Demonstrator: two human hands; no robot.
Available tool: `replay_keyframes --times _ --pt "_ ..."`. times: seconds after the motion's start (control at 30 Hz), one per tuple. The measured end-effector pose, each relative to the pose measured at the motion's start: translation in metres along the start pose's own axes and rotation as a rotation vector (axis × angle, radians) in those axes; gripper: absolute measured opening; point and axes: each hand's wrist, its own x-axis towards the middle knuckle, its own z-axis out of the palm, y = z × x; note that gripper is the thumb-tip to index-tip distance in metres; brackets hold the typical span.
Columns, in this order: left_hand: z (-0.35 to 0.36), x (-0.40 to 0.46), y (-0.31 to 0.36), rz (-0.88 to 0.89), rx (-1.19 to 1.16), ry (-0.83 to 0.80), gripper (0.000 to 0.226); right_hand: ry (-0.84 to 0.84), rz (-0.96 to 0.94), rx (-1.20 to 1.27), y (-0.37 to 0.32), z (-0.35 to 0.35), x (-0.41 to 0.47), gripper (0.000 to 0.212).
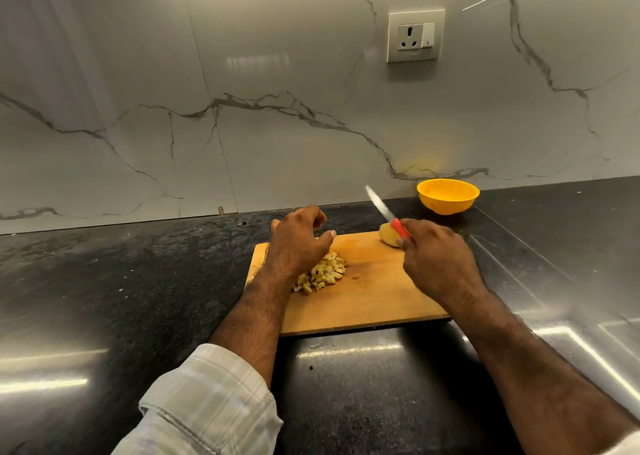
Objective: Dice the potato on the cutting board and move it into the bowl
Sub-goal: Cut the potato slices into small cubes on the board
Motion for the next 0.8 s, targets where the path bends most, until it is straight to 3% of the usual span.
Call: replay_keyframes --times 0.17,0.27,0.5,0.67,0.8 --pt "0.011 0.004 0.023 0.016 -0.009 -0.04 0.032 -0.01 0.165 -0.057 0.034 0.0 0.012 0.028" --pt "0.03 0.014 0.051 0.054 0.043 -0.146 0.04 -0.051 0.22 -0.048 0.04 0.006 0.014 0.031" --pt "0.071 0.04 0.103 -0.045 0.043 -0.342 0.09 -0.02 0.269 -0.034 0.044 0.006 0.013 0.033" --pt "0.082 0.047 0.096 -0.048 -0.105 -0.328 0.067 -0.016 0.258 -0.037 0.047 0.005 0.015 0.034" --pt "0.074 0.045 0.082 -0.028 -0.307 -0.32 0.073 -0.037 0.246 -0.039 0.044 0.006 0.018 0.038"
